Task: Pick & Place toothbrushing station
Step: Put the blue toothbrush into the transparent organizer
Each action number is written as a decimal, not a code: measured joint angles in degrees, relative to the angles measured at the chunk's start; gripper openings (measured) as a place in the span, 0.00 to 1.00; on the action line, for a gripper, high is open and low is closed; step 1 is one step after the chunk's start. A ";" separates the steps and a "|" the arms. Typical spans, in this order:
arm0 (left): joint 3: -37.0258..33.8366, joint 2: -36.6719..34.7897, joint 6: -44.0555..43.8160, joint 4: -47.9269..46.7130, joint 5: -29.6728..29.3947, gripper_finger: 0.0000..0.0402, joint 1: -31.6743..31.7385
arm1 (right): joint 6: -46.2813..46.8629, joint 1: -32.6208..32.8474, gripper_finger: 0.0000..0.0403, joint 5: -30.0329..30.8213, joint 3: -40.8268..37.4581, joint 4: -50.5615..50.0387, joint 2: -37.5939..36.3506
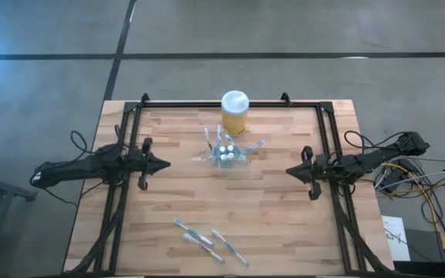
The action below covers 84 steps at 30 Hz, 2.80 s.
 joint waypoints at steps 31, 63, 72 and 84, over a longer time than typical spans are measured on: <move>2.07 0.02 -2.35 -6.62 3.00 0.05 0.00 | 8.71 0.04 0.02 8.55 26.29 -15.63 29.05; 2.07 0.02 -5.54 -0.28 2.70 0.03 0.00 | 36.44 16.60 0.02 6.58 80.93 -47.68 91.33; 2.07 0.02 -8.66 -0.24 2.46 0.03 0.00 | 47.31 16.45 0.24 -1.62 95.51 -48.89 106.12; 2.07 0.23 -7.06 -0.38 2.74 0.04 0.01 | 52.16 12.41 0.53 -6.85 124.59 -78.81 123.04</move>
